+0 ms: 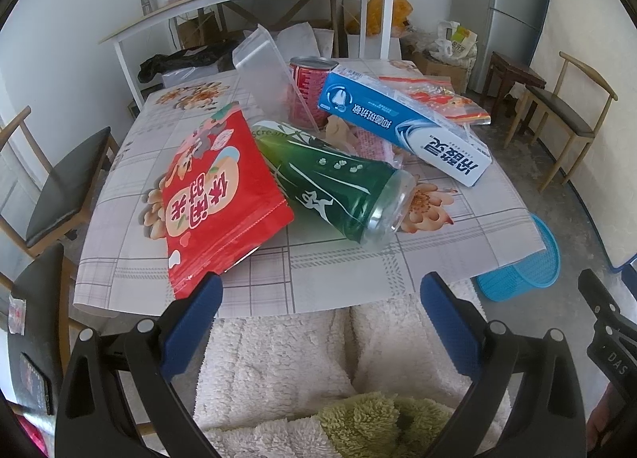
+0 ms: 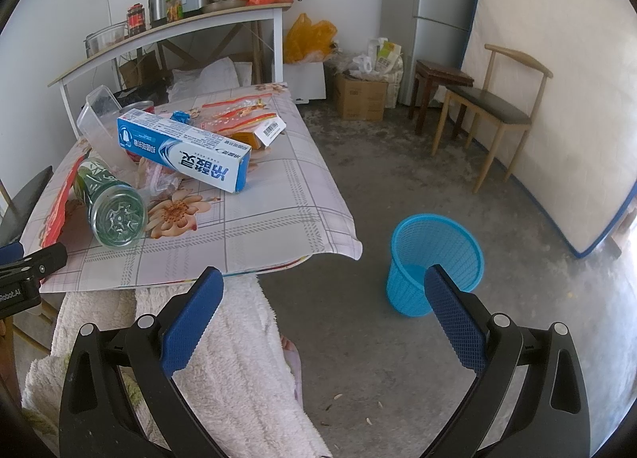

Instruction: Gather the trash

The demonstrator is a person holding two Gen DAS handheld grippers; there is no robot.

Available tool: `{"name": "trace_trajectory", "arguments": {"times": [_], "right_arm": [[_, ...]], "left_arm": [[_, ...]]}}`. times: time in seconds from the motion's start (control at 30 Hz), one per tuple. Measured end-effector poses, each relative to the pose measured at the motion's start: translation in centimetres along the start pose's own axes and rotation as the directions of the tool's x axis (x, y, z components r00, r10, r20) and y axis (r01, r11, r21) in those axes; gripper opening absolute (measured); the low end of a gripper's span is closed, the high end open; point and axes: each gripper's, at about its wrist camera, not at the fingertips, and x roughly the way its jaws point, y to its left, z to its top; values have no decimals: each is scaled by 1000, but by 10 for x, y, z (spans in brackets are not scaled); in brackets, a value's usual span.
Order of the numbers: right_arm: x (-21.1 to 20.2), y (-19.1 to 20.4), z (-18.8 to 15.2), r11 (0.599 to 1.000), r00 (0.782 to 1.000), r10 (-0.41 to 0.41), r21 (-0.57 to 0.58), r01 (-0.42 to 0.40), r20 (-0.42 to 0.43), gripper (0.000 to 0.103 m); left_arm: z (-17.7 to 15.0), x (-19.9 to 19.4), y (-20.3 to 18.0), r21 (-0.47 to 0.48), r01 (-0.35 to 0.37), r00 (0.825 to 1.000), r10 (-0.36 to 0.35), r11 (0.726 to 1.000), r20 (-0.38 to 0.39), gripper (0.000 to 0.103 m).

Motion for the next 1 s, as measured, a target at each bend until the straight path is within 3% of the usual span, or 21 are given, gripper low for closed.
{"name": "trace_trajectory", "arguments": {"times": [0.7, 1.0], "right_arm": [[1, 11, 2, 1000, 1000, 2, -2, -2, 8, 96], [-1, 27, 21, 999, 997, 37, -21, -36, 65, 96]], "left_arm": [[2, 1, 1, 15, 35, 999, -35, 999, 5, 97], [4, -1, 38, -15, 90, 996, -89, 996, 31, 97]]}}
